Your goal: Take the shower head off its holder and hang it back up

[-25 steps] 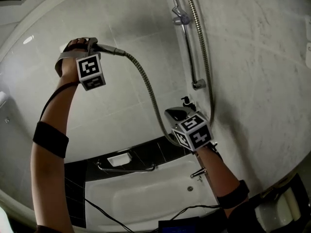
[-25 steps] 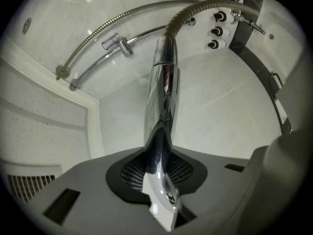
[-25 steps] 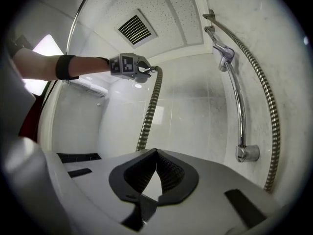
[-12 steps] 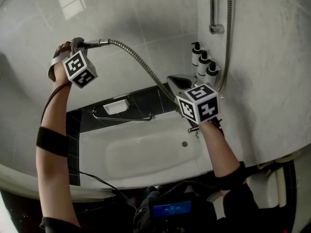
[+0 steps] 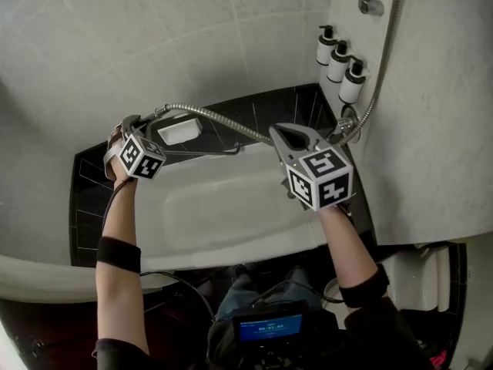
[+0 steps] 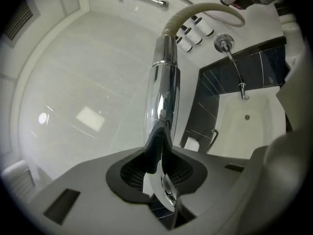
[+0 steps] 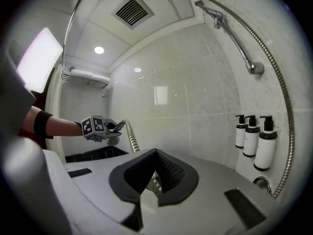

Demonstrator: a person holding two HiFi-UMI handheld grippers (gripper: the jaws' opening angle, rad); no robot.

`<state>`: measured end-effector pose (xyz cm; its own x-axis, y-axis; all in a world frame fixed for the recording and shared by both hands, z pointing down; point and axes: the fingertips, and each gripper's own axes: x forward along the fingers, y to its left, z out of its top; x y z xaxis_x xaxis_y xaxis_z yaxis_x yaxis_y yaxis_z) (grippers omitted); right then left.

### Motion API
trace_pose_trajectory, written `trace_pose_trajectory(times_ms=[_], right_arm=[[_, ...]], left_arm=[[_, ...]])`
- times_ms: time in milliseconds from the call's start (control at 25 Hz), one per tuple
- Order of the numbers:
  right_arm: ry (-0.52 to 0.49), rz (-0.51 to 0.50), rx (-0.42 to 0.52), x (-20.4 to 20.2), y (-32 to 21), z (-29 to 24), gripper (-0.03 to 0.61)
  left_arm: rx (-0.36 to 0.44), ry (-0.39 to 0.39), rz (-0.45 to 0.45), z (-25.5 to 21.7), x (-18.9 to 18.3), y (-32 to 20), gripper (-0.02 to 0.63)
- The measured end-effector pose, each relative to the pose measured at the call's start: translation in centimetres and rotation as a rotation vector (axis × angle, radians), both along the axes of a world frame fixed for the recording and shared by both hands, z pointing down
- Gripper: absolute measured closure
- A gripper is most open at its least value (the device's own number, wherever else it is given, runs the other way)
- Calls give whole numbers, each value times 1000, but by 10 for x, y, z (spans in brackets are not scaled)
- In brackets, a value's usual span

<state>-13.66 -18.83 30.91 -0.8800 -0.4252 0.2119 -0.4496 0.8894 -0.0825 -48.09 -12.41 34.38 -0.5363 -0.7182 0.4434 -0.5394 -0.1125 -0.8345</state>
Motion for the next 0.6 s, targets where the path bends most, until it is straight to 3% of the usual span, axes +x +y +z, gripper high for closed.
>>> trace_pose_trajectory(times_ms=[240, 600], right_arm=[[23, 23, -70, 2, 16, 72, 558], [17, -20, -174, -7, 35, 190, 558]], left_arm=[[-33, 220, -52, 145, 14, 24, 529], [-71, 517, -145, 351, 59, 35, 531]])
